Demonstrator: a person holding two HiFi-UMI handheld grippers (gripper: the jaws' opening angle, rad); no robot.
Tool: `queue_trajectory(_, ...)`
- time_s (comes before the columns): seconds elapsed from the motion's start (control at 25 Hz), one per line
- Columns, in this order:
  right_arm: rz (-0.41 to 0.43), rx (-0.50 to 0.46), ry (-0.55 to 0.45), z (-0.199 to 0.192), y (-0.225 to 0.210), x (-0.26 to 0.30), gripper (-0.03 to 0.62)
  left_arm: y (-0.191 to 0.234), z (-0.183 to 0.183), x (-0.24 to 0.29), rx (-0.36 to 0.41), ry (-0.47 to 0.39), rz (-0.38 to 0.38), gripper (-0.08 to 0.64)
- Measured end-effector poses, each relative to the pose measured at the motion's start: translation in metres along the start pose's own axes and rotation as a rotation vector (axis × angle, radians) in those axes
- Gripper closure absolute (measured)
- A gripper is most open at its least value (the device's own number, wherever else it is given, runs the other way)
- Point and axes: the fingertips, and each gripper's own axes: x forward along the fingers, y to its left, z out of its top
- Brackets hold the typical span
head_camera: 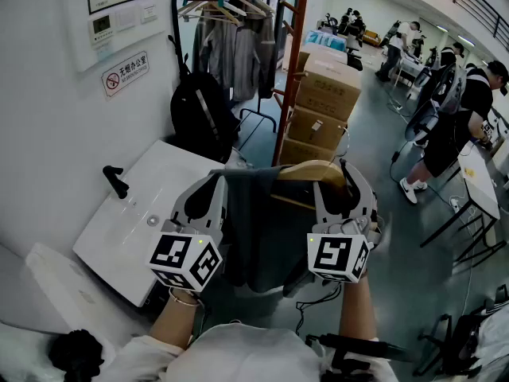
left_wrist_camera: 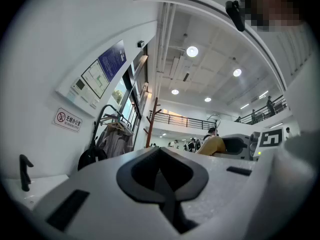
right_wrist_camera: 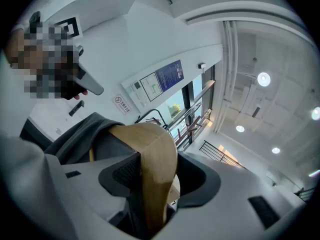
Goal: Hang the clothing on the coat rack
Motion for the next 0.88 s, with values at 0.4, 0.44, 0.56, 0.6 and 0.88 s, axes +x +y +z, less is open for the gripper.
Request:
queue_trajectory(0.4, -0.02, 0.02, 0.016, 0.003, 0.0, 0.005, 0.365, 0.006, -0.001, 0.003, 0.0, 0.009, -0.017, 0.552)
queue_trajectory(0.44, -0.021, 0.021, 0.016, 0.004, 0.0, 0.006, 0.365, 0.008, -0.001, 0.003, -0.001, 0.01, -0.018, 0.552)
queue_trajectory(0.56, -0.019, 0.022, 0.008, 0.009, 0.002, 0.008, 0.365, 0.014, 0.0, 0.004, -0.001, 0.01, -0.02, 0.552)
queue_trajectory(0.6, -0.017, 0.024, 0.004, 0.01, 0.003, 0.009, 0.364, 0.016, 0.001, 0.003, -0.001, 0.01, -0.021, 0.552)
queue_trajectory(0.88, -0.064, 0.043, 0.009, 0.014, 0.01, 0.006, 0.364, 0.03, -0.003, -0.004, 0.001, 0.021, -0.027, 0.552)
